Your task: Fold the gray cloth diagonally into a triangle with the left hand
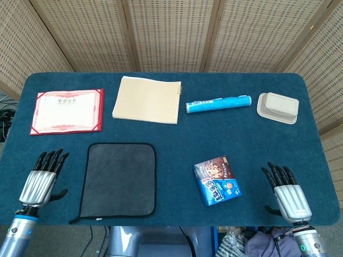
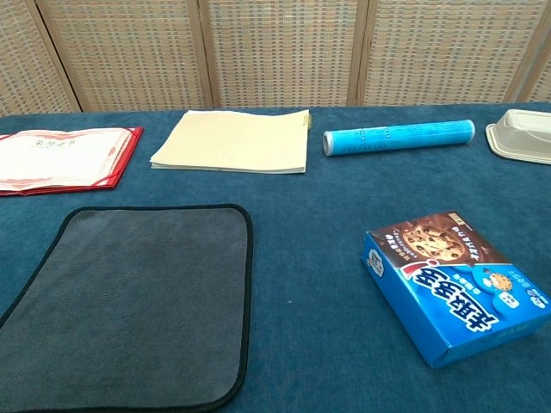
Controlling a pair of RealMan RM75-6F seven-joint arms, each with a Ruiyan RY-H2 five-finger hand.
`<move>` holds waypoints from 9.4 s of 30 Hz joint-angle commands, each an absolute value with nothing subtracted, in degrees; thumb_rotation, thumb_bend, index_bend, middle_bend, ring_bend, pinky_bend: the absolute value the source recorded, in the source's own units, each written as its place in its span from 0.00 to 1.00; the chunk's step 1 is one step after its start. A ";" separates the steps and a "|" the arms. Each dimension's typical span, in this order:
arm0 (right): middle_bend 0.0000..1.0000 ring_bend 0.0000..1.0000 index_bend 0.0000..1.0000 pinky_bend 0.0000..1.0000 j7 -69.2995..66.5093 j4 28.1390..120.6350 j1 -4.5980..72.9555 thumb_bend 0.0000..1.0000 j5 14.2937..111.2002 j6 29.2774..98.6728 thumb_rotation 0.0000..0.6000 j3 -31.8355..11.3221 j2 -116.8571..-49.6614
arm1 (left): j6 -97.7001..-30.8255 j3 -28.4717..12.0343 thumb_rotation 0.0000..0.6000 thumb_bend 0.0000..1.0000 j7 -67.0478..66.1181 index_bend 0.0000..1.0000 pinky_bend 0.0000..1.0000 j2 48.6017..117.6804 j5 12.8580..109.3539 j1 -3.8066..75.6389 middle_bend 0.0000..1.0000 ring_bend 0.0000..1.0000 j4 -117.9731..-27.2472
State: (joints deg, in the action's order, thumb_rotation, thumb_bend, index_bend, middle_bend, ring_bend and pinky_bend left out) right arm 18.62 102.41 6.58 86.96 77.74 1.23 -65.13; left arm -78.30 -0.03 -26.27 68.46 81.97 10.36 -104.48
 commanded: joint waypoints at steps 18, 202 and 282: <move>0.00 0.00 0.00 0.00 18.41 102.76 6.29 0.00 87.59 78.51 1.00 1.34 -64.89 | -75.47 5.99 1.00 0.20 -20.05 0.07 0.00 67.56 88.91 9.82 0.00 0.00 -101.10; 0.00 0.00 0.00 0.00 14.47 104.06 4.97 0.00 89.99 80.88 1.00 1.05 -63.20 | -71.08 7.91 1.00 0.39 -22.25 0.67 0.00 81.65 94.86 11.25 0.00 0.00 -84.81; 0.00 0.00 0.00 0.00 6.04 101.27 5.93 0.00 85.42 78.95 1.00 -0.78 -61.58 | -53.81 -12.63 1.00 0.39 -34.94 0.23 0.00 106.35 76.59 45.84 0.00 0.00 -61.89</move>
